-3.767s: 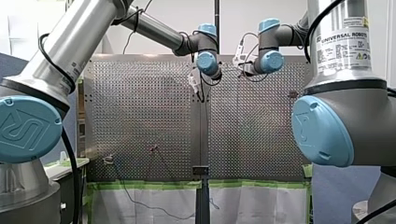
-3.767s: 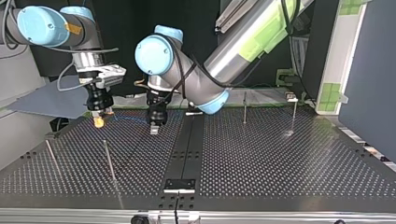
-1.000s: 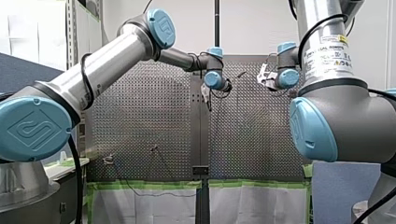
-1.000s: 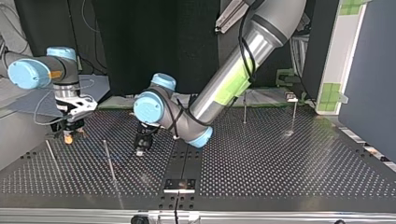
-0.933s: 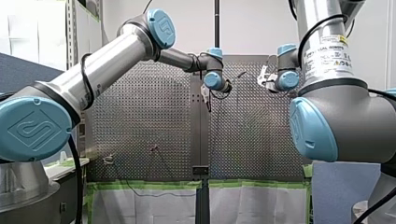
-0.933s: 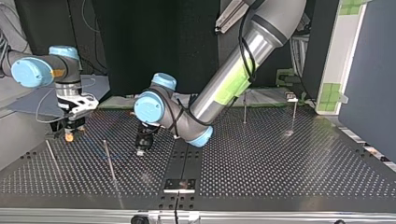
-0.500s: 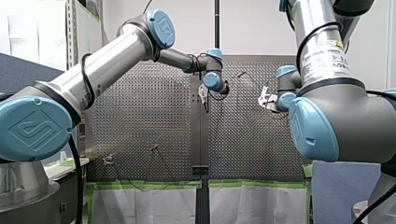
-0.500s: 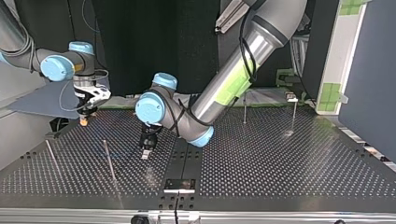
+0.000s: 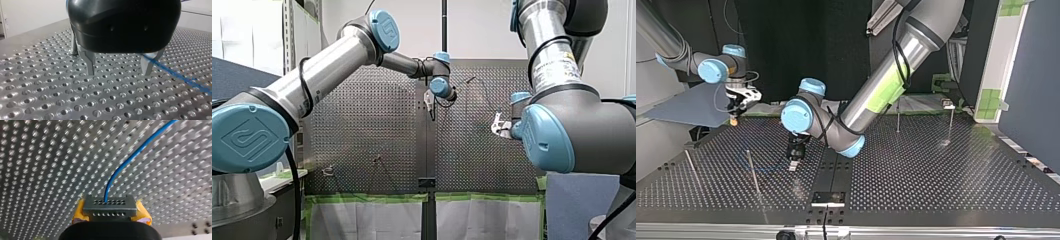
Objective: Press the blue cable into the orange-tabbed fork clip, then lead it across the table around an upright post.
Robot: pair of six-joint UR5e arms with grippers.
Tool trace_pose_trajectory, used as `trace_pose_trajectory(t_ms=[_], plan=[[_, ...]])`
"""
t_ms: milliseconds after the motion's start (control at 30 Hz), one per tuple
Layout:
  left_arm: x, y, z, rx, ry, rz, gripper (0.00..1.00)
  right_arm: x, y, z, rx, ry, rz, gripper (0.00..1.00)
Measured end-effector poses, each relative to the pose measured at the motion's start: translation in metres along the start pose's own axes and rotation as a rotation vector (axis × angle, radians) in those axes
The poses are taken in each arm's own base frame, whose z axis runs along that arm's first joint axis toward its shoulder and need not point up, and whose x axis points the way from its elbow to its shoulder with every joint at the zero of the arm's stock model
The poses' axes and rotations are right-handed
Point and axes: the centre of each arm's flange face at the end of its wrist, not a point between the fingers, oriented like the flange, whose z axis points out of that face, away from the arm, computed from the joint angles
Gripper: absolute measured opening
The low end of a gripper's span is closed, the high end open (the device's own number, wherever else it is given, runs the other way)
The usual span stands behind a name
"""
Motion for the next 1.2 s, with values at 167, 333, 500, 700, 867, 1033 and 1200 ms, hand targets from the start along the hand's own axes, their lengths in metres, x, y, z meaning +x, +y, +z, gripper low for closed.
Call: trace_pose_trajectory(t_ms=[167,333,500,700,867,1033,1200], plan=[[0.000,0.000,0.000,-0.002,-0.001,0.000,0.90,-0.023,0.018,0.007,-0.018,0.004,0.000,0.00],[-0.001,0.000,-0.001,-0.020,-0.006,0.003,0.90,-0.048,0.038,0.013,-0.038,0.002,0.000,0.00],[0.000,-0.001,-0.002,-0.035,-0.010,0.008,0.90,-0.071,0.054,0.015,-0.060,-0.012,-0.003,0.00],[0.000,-0.001,-0.003,-0.039,-0.010,0.009,0.90,-0.100,0.067,0.014,-0.075,-0.034,-0.006,0.00],[0.000,-0.001,-0.003,-0.045,-0.012,0.010,0.90,-0.124,0.077,0.014,-0.083,-0.036,-0.009,0.00],[0.000,-0.001,-0.003,-0.047,-0.012,0.010,0.90,-0.148,0.090,0.013,-0.095,-0.039,-0.007,0.00],[0.001,-0.002,-0.004,-0.046,-0.012,0.010,0.90,-0.169,0.103,0.012,-0.107,-0.038,-0.002,0.00]])
